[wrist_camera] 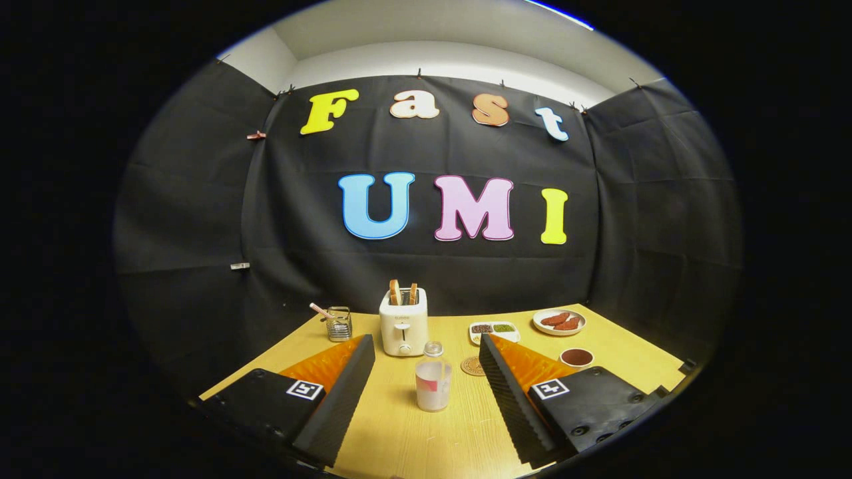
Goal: Take the bottle from table, then pour the juice into the cup, finally place the bottle on the coaster
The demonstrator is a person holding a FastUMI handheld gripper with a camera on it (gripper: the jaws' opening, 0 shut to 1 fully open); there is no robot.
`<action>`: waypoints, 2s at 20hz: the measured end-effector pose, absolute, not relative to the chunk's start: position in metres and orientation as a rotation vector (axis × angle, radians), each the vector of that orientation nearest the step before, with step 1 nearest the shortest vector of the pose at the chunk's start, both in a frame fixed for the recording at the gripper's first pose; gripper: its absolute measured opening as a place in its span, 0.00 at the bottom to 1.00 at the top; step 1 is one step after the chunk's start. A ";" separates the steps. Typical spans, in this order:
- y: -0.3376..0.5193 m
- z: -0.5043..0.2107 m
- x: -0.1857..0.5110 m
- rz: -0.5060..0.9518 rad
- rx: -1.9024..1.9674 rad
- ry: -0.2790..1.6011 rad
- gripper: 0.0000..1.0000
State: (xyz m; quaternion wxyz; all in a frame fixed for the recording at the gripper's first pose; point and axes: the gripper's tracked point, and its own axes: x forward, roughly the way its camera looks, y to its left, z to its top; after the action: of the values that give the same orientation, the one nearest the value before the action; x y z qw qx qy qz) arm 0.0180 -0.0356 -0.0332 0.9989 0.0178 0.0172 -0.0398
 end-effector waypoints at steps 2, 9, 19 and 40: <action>-0.039 -0.046 0.027 -0.074 0.053 0.052 0.97; -0.039 -0.090 0.056 -0.067 -0.028 0.105 0.97; -0.052 -0.165 0.105 -0.173 -0.035 0.220 0.98; -0.061 -0.223 0.181 -0.192 -0.117 0.278 0.86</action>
State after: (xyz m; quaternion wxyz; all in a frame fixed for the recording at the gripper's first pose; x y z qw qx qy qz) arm 0.1810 -0.0609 -0.2233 0.9840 -0.0584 0.1384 -0.0955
